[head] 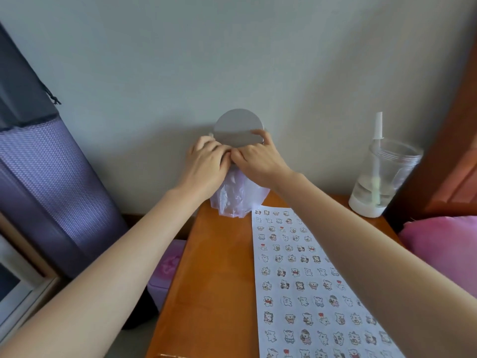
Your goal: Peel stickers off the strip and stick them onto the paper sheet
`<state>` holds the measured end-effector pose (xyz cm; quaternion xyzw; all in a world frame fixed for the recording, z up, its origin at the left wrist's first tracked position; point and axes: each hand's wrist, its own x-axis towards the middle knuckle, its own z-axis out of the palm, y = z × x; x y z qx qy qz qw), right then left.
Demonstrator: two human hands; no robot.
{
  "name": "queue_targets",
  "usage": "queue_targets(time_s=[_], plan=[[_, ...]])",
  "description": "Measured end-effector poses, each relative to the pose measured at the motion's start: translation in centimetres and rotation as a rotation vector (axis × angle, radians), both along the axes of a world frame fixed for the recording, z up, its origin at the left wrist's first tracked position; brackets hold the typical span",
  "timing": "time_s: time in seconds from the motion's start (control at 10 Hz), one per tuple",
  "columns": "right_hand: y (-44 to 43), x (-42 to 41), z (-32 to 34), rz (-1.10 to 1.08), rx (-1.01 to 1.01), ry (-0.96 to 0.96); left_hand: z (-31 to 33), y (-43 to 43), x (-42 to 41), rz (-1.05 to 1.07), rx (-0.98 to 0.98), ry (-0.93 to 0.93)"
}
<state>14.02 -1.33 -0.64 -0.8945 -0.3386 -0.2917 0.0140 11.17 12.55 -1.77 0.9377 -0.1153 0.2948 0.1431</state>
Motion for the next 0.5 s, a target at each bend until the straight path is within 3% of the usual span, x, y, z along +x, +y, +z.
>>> queue_targets(time_s=[0.2, 0.3, 0.5], plan=[[-0.6, 1.2, -1.0, 0.064, 0.244, 0.081, 0.2, -0.1, 0.4, 0.083, 0.163, -0.016], [-0.9, 1.1, -1.9, -0.013, 0.297, -0.092, 0.0, -0.2, 0.9, 0.093, 0.157, 0.019], [-1.7, -1.0, -0.5, 0.065, 0.495, 0.058, 1.4, -0.1, 0.1, 0.022, -0.284, -0.011]])
